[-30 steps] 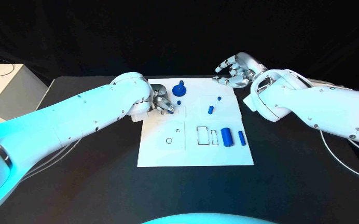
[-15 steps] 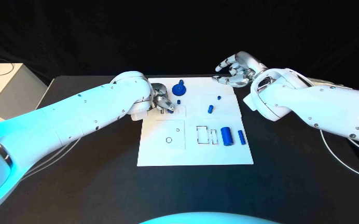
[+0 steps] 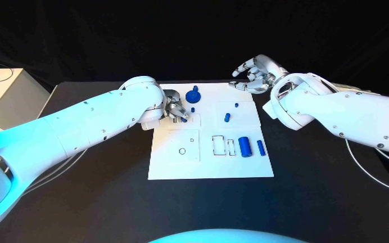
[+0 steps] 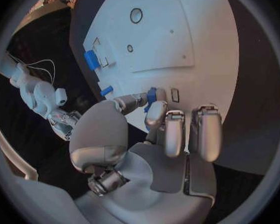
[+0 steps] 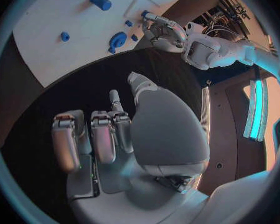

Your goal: Assemble the parts on the task board

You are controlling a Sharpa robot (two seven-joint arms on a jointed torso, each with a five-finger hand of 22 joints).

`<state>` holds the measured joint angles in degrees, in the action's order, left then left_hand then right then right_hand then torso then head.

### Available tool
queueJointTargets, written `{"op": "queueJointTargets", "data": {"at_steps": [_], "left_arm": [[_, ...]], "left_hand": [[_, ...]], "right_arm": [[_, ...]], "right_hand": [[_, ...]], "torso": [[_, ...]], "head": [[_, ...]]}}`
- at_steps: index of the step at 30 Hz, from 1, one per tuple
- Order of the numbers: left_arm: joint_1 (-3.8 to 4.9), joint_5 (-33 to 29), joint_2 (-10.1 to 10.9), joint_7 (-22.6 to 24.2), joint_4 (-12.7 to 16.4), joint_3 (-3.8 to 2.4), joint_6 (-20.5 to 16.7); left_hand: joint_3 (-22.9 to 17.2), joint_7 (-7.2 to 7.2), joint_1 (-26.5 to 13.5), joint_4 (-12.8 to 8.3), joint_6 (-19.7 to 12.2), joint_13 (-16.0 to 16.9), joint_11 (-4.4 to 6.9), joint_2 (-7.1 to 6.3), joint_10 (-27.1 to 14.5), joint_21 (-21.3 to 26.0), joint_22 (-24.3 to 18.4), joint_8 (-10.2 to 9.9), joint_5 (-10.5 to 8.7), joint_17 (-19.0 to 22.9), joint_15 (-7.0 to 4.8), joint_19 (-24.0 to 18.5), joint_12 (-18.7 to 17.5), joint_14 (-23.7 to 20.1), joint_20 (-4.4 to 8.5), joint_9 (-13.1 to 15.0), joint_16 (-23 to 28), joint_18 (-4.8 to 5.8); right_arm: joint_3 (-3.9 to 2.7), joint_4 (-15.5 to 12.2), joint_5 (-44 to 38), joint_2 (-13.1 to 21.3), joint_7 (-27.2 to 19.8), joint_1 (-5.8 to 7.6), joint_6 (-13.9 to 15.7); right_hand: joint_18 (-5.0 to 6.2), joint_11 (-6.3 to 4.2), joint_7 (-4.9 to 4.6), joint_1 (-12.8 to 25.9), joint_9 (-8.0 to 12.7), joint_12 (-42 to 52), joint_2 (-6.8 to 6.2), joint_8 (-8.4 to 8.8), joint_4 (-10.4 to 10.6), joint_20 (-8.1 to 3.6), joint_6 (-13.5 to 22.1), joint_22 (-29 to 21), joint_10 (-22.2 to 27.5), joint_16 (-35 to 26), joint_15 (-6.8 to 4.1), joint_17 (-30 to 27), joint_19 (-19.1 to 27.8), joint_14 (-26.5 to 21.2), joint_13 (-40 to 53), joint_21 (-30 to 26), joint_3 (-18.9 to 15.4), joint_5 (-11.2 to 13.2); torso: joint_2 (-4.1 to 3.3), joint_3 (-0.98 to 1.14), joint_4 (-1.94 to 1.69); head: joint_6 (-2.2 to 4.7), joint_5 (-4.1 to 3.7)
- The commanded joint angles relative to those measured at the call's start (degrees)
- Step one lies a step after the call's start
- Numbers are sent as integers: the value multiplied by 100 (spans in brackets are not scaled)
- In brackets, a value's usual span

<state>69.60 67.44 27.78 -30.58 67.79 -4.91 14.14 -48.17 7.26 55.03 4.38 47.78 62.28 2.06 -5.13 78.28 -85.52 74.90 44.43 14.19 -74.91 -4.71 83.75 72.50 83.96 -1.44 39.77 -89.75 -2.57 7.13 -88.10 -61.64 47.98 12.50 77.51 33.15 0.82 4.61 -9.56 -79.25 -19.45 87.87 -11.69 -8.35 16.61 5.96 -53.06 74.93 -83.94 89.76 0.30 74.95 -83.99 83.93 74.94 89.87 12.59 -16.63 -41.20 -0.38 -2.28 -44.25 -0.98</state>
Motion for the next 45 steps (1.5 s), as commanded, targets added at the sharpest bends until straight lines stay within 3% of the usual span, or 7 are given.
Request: {"op": "queueJointTargets", "data": {"at_steps": [1, 7, 17, 29, 45], "left_arm": [[-41, -94, -27, -42, -3, 34, 293], [-41, -119, -37, -42, -9, 35, 298], [-41, -70, -41, -34, -12, 35, 290], [-41, 114, -5, -12, 7, 35, 191], [-40, 202, 26, -13, 8, 34, 276]], "left_hand": [[-156, -583, -28, -197, 628, 16, 28, 48, 85, -30, 530, -32, -37, -1509, -33, 40, 30, 604, -3, 389, -25, 35], [69, -596, -104, -115, 701, 71, 35, 114, 123, -29, 538, -52, -124, -1509, -35, 44, 50, 604, -2, 268, -25, 37], [86, -613, -38, -172, 716, 108, 47, 153, 144, -30, 543, -59, -102, -1509, -41, 48, 67, 604, 2, 224, -25, 37], [-92, -625, 86, -330, 784, 191, 63, 268, 204, -31, 553, -76, -5, -1509, -52, 55, 96, 604, 15, 90, -25, 40], [-203, -626, 44, -383, 826, 217, 64, 280, 229, -31, 556, -75, 38, -1509, -52, 58, 102, 604, 17, 34, -25, 40]], "right_arm": [[-2, -10, -63, 1, -26, -3, -58], [-2, -12, -63, 1, -27, -3, -56], [-2, -18, -63, 6, -31, -3, -51], [-2, -16, -63, 10, -36, -3, -54], [-2, -12, -63, 14, -35, -3, -55]], "right_hand": [[-82, 8, 15, 49, -7, -31, 8, -38, -8, 41, -7, 1507, -352, 24, 18, 1505, -601, 607, 1266, 13, -22, -18], [-82, 7, 15, 49, -7, -27, 11, -38, -8, 40, -7, 1507, -356, 24, 17, 1505, -601, 607, 1270, 13, -21, -33], [-82, 7, 15, 49, -7, -27, 11, -38, -8, 40, -7, 1507, -356, 24, 17, 1505, -601, 607, 1270, 13, -21, -33], [-82, 7, 15, 51, -7, -30, 13, -38, -8, 40, -7, 1507, -353, 24, 17, 1505, -601, 607, 1267, 13, -20, -48], [-82, 7, 15, 51, -7, -30, 13, -38, -8, 40, -7, 1507, -353, 24, 17, 1505, -601, 607, 1267, 13, -20, -48]], "torso": [[0, -3, -2], [3, -4, -6], [7, -4, -6], [8, -7, -7], [3, -8, -5]], "head": [[-8, -4], [-14, -13], [-17, -2], [-11, -2], [-28, 2]]}}
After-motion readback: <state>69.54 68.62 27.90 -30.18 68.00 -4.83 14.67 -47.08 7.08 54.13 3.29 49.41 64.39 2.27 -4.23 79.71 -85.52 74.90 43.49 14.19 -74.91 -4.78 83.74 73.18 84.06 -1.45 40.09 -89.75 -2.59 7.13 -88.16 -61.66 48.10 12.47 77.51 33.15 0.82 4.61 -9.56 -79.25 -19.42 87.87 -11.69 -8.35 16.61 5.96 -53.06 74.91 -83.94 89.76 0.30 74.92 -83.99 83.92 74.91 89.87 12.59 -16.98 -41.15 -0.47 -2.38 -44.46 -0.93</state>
